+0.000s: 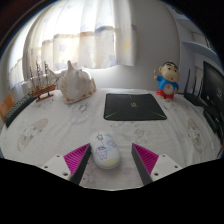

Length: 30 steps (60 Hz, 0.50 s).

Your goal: Arrange mouse

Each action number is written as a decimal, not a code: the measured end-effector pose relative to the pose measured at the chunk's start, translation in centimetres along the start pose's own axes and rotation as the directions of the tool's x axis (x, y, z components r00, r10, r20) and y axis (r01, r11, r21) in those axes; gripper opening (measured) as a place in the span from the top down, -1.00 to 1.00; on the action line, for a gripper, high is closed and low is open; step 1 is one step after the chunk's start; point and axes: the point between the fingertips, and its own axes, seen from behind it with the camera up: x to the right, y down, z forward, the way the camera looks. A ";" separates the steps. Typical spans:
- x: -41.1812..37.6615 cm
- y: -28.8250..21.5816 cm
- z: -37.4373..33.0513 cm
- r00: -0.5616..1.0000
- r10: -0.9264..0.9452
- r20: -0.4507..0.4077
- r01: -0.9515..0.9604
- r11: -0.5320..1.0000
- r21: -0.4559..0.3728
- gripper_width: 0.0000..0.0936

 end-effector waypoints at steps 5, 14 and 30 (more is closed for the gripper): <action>0.5 -0.6 1.0 1.000 0.001 -0.021 -0.001 1.000 0.003 -0.83; 0.0 -1.1 2.0 1.000 0.024 -0.004 -0.024 1.000 -0.004 -0.69; -0.8 -2.8 1.6 1.000 -0.018 0.014 0.019 1.000 -0.010 0.01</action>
